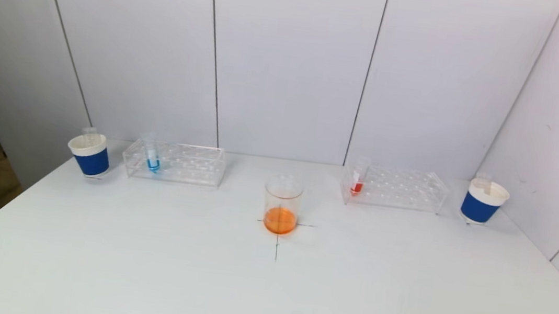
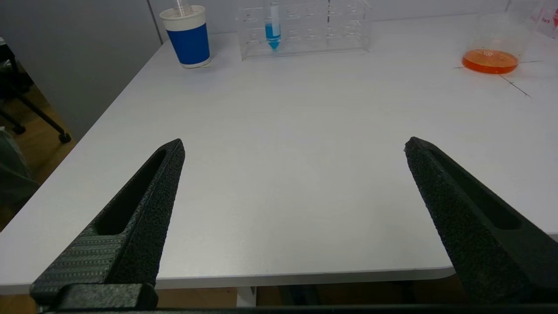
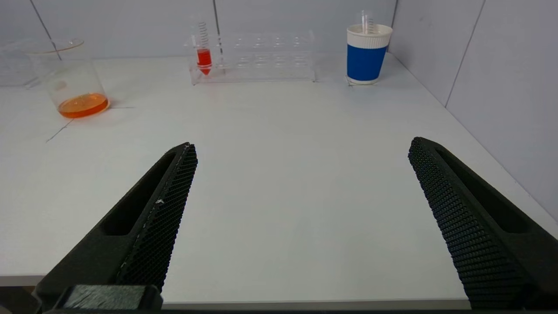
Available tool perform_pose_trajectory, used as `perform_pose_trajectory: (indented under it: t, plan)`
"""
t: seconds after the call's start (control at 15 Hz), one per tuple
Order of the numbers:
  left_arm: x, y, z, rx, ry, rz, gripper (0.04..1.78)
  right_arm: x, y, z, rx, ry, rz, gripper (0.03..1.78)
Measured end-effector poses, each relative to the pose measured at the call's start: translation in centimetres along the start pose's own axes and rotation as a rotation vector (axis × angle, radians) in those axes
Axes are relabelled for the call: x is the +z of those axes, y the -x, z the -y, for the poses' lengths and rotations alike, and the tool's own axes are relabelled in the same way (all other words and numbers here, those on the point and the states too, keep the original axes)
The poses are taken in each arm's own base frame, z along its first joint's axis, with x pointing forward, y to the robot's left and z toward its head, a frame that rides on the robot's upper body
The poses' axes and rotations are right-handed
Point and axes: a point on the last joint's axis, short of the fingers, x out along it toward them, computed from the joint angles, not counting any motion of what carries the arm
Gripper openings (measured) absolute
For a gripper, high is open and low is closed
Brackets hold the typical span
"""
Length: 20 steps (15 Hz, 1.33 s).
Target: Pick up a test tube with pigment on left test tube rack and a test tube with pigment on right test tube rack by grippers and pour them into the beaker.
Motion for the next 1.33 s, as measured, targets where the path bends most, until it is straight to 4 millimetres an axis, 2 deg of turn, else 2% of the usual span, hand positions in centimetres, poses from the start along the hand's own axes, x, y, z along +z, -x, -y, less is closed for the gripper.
perform_pose_trajectory:
  t: [1.33]
  plan:
    - [0.00, 0.00, 0.00, 0.000, 0.000, 0.000, 1.76, -0.04, -0.01, 0.01, -0.003, -0.003, -0.002, 1.76]
